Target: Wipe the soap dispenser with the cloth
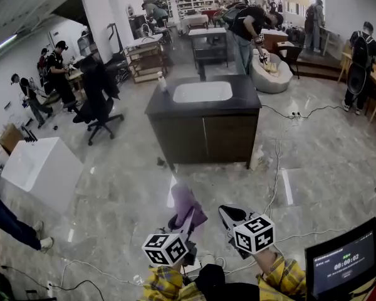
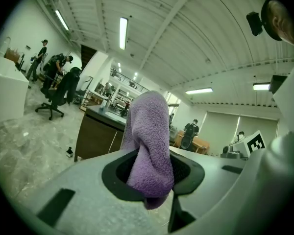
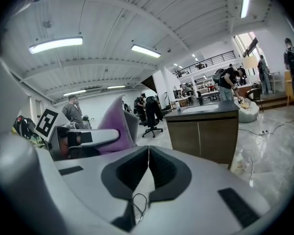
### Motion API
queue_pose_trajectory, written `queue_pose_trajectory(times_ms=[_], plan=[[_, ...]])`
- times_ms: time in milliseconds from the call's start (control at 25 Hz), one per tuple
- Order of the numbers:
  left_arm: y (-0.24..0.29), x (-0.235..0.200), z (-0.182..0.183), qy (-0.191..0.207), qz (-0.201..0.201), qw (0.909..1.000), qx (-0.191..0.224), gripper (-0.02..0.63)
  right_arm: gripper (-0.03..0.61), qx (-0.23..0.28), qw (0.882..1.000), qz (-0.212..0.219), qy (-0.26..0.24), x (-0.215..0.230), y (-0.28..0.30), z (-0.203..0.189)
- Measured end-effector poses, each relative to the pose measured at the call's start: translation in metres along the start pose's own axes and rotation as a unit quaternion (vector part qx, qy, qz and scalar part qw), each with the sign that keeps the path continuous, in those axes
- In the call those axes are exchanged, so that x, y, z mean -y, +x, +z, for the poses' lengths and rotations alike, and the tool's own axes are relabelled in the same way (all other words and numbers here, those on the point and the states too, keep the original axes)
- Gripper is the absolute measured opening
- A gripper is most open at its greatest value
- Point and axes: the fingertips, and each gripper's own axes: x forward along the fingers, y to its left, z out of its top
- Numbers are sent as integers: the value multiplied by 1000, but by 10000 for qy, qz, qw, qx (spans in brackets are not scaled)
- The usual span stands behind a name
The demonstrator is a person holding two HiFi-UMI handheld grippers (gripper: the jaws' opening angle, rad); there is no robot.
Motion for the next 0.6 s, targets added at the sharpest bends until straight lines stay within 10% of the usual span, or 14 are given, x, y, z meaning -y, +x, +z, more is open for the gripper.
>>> queue_pose_trajectory(times_ms=[600], plan=[[76,-130,72,2,-159,9998,-127,81,5,-9,9997,-178,156,26,161,53]])
